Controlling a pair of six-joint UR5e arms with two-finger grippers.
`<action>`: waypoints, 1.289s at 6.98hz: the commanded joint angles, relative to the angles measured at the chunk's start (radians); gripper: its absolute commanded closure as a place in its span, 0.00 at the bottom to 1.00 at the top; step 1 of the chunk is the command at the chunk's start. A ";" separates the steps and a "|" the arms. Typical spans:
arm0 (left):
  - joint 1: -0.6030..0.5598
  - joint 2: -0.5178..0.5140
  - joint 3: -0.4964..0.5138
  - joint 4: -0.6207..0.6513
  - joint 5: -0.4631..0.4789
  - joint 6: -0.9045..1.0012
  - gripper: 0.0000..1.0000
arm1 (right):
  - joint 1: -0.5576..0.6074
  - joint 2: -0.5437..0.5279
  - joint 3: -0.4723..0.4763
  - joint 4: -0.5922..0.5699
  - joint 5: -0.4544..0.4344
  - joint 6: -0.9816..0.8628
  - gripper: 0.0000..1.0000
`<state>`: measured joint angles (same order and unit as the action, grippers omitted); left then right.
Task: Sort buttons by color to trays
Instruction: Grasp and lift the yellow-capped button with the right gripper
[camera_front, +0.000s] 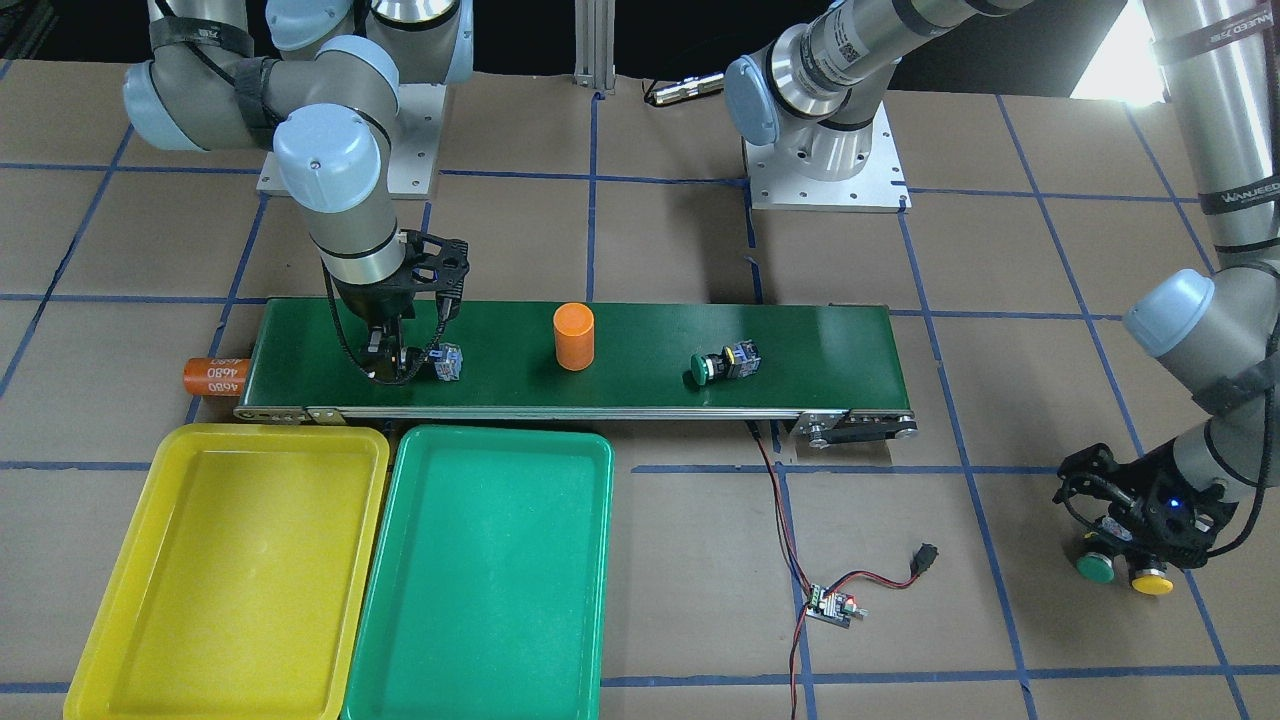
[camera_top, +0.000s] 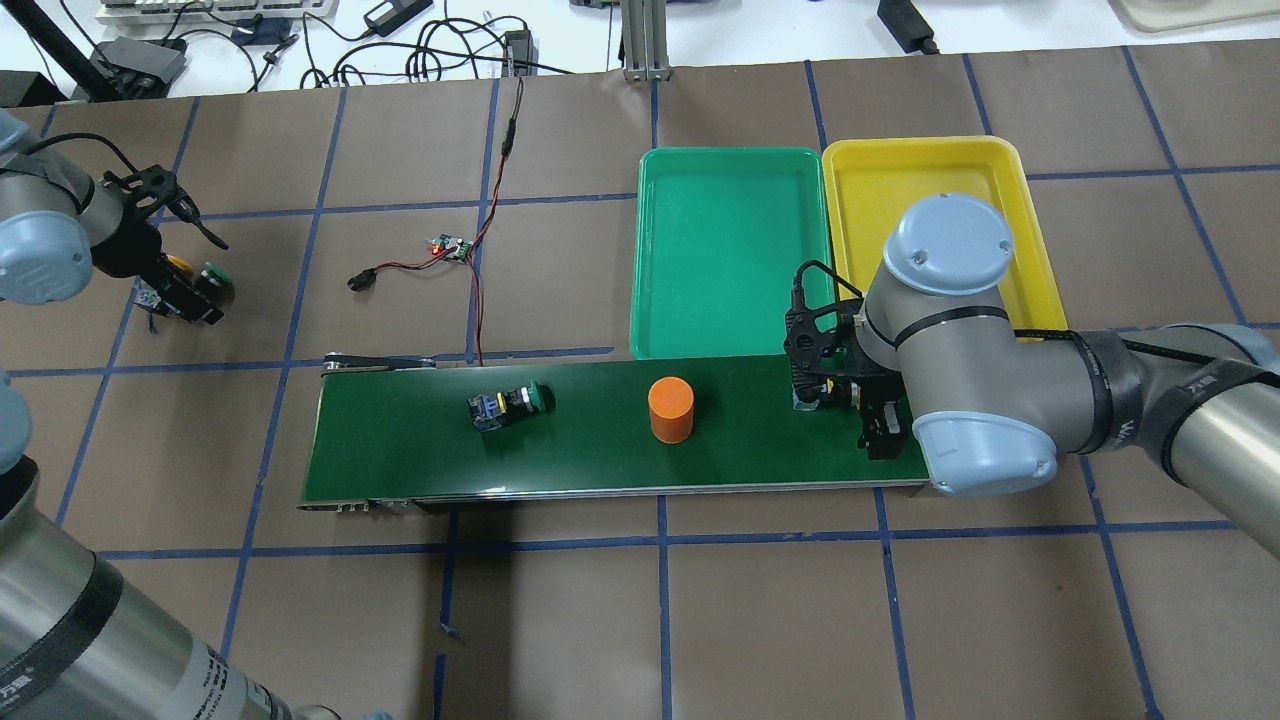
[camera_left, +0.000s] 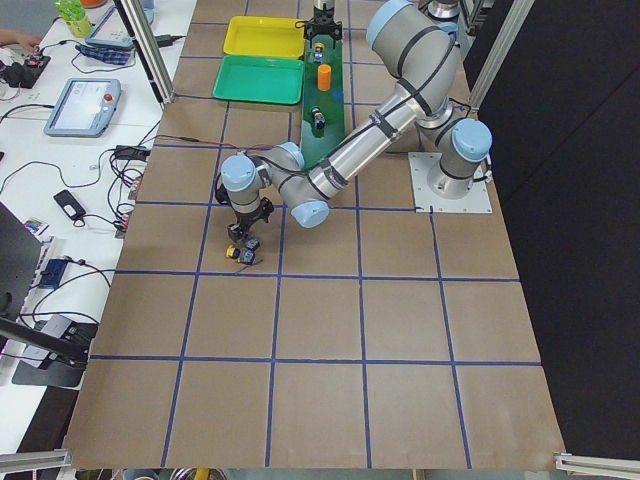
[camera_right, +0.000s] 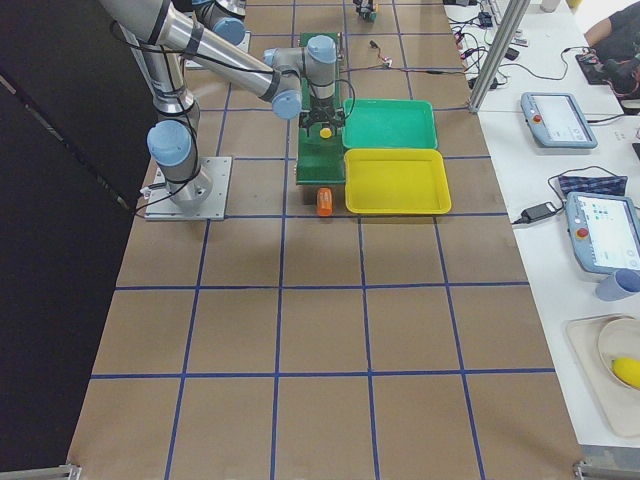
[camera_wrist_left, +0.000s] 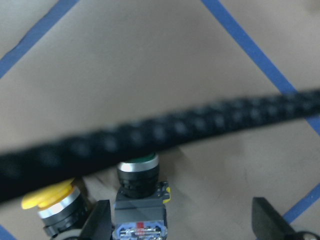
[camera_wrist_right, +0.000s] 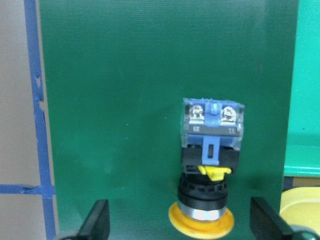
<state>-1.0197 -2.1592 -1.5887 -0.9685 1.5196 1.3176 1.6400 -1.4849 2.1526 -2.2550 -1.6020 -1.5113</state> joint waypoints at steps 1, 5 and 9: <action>0.000 -0.020 -0.008 0.110 -0.002 0.014 0.00 | 0.000 0.002 0.000 0.000 -0.001 -0.006 0.13; 0.000 -0.019 -0.066 0.140 0.001 0.014 0.39 | 0.000 0.003 -0.011 -0.002 -0.009 -0.003 0.84; -0.010 0.019 -0.076 0.168 0.007 -0.004 0.89 | -0.170 0.099 -0.195 -0.006 -0.007 -0.171 0.87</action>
<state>-1.0208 -2.1638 -1.6609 -0.7914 1.5234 1.3261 1.5512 -1.4490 2.0338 -2.2589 -1.6127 -1.6080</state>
